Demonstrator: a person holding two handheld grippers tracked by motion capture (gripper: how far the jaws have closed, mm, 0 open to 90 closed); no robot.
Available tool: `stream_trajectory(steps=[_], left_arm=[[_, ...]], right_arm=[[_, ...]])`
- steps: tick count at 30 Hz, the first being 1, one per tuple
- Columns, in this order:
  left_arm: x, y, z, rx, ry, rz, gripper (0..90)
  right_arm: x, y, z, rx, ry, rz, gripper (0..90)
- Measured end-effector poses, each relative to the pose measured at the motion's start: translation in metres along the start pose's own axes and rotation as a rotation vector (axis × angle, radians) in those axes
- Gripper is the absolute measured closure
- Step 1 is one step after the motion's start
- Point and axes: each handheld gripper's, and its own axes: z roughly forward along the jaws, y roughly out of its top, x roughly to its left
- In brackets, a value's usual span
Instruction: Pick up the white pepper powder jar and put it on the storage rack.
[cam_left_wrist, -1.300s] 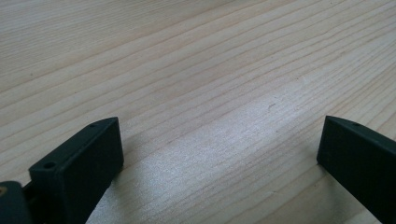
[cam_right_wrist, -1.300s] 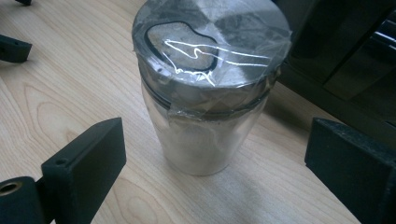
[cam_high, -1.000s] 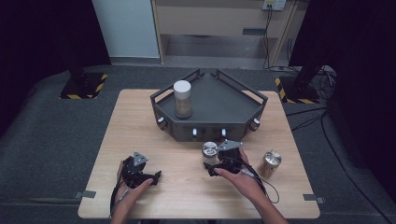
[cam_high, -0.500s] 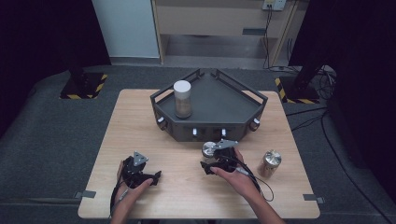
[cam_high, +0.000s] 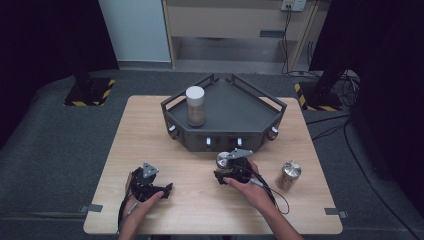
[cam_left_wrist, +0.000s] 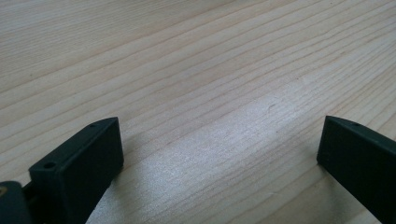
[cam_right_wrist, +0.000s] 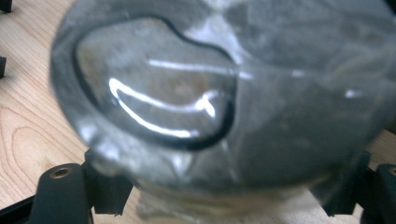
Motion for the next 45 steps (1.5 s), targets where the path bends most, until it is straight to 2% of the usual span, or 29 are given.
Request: stream_trajectory(steps=[7,18,33,45], left_arm=[[0.000,0.000,0.000,0.000,0.000,0.000,0.0],[0.000,0.000,0.000,0.000,0.000,0.000,0.0],[0.000,0.000,0.000,0.000,-0.001,0.000,0.0],[0.000,0.000,0.000,0.000,0.000,0.001,0.0]], right_arm=[[0.003,0.001,0.001,-0.006,-0.001,-0.016,29.4],[0.006,0.004,-0.002,0.005,-0.013,-0.047,30.7],[0.008,0.024,-0.042,-0.016,-0.014,-0.087,30.7],[0.010,0.039,-0.062,-0.015,-0.017,-0.119,30.8]])
